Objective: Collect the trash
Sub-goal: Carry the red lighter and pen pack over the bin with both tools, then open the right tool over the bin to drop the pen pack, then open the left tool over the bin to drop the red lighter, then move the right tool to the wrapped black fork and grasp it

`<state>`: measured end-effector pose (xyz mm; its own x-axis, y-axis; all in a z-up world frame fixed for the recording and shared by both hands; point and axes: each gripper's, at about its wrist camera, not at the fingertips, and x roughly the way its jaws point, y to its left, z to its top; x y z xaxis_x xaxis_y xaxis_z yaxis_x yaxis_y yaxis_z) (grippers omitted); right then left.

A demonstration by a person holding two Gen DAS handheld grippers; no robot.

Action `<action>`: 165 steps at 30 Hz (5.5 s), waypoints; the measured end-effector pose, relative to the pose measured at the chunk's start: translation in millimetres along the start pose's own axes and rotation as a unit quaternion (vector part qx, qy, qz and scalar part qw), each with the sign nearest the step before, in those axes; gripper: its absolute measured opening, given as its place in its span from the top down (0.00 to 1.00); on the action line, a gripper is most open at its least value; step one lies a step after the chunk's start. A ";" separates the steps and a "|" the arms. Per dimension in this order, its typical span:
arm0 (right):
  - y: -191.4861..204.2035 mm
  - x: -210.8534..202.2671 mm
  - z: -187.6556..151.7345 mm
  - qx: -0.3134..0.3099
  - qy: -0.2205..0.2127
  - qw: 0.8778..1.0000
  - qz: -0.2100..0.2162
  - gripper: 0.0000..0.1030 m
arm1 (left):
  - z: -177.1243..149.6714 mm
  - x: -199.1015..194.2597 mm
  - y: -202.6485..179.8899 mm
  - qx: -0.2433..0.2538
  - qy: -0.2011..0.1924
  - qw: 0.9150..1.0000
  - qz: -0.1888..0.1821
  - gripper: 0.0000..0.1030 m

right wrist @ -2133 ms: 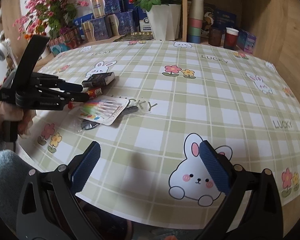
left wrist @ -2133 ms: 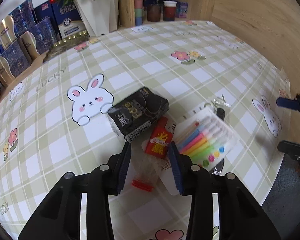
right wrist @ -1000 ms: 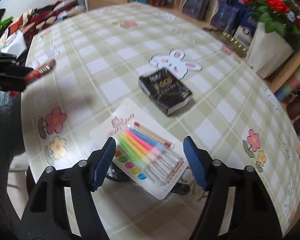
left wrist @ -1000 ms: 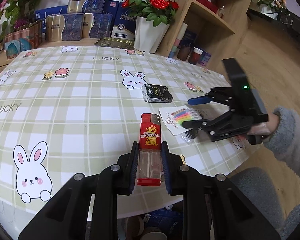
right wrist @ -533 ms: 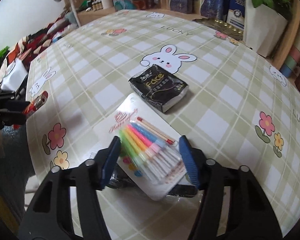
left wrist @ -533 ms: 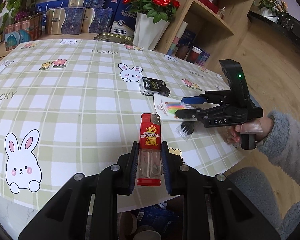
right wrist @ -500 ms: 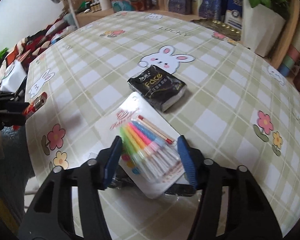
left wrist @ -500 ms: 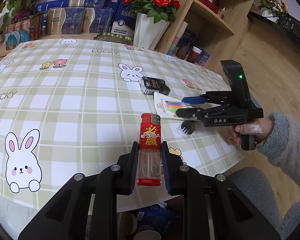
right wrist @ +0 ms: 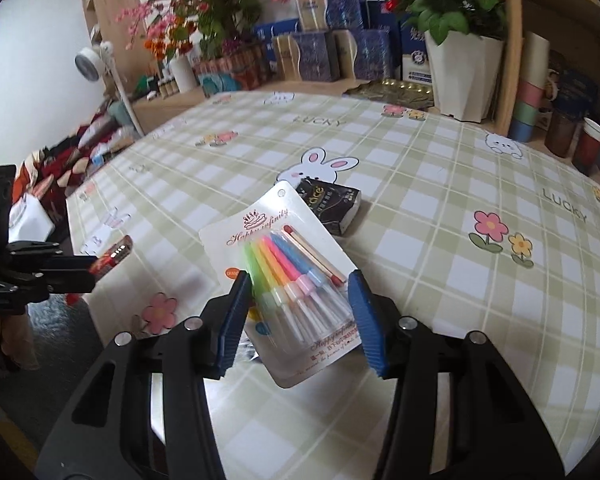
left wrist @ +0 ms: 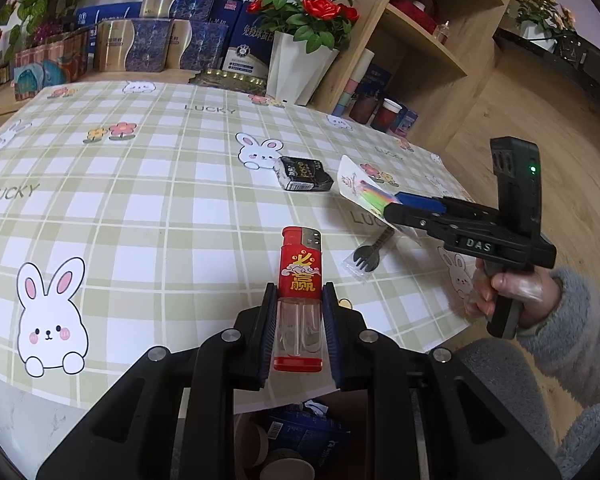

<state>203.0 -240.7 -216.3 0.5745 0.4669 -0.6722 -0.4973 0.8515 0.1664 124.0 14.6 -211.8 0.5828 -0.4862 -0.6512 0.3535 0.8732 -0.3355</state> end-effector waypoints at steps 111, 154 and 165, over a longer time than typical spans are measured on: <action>76.2 -80.9 -140.0 0.015 0.035 0.991 -0.128 0.06 | -86.9 -23.2 -25.6 0.045 0.006 0.997 0.057 0.07; 23.2 -2.0 -36.4 0.207 0.067 0.959 -0.180 0.06 | -9.5 -49.6 33.2 -0.034 -0.110 0.984 0.136 0.06; 10.4 53.0 -14.3 0.230 0.096 0.943 -0.220 0.17 | 18.2 -40.4 39.4 -0.001 -0.151 0.974 0.167 0.06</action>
<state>218.9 -210.5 -260.6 0.5091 0.0307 -0.8602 0.1218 0.9867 0.1073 127.7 68.0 -186.4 0.8535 -0.1631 -0.4949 0.1068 0.9843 -0.1402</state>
